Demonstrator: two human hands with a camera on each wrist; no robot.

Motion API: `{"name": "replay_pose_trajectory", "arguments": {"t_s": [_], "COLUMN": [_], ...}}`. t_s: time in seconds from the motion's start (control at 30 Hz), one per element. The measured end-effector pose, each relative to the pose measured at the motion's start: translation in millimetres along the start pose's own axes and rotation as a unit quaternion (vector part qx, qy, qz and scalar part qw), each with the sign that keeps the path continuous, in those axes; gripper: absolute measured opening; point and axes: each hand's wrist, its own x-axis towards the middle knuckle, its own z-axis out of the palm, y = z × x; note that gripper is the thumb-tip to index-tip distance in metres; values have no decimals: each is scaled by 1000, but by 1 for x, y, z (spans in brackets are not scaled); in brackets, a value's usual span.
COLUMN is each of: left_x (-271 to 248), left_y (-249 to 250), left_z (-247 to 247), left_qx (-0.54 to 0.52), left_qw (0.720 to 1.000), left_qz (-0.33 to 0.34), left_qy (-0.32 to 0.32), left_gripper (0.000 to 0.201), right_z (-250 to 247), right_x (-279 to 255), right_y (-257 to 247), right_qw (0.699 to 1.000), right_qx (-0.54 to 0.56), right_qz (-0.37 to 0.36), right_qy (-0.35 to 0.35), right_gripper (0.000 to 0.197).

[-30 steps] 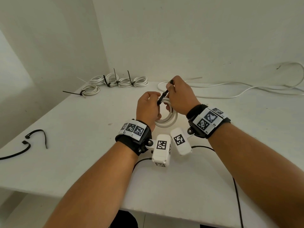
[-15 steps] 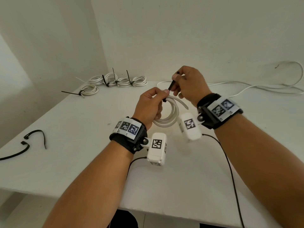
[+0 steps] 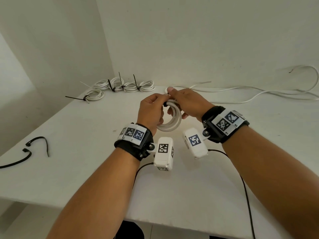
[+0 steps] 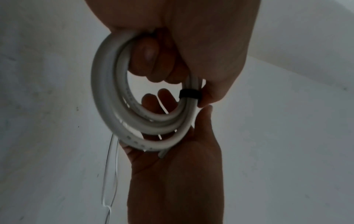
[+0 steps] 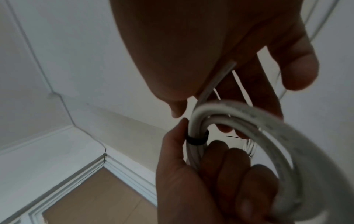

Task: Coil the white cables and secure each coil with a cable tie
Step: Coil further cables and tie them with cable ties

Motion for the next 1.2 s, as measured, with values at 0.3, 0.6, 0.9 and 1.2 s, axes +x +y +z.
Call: {"name": "replay_pose_trajectory", "arguments": {"t_s": [0.3, 0.6, 0.9, 1.2], "left_x": [-7, -9, -9, 8], "left_y": [3, 0, 3, 4], "left_z": [8, 13, 10, -12], "left_qx": [21, 29, 26, -18], "left_qw": [995, 994, 996, 998], "left_qz": [25, -12, -6, -29], "left_qy": [-96, -104, -86, 54], "left_gripper": [34, 22, 31, 30], "right_z": [-4, -5, 1, 7], "right_x": [11, 13, 8, -9], "right_y": [8, 14, 12, 1], "right_qw": [988, 988, 988, 995], "right_qx": [84, 22, 72, 86], "right_qz": [-16, -28, -20, -46], "right_qy": [129, 149, 132, 5], "right_gripper": [42, 39, 36, 27]}}
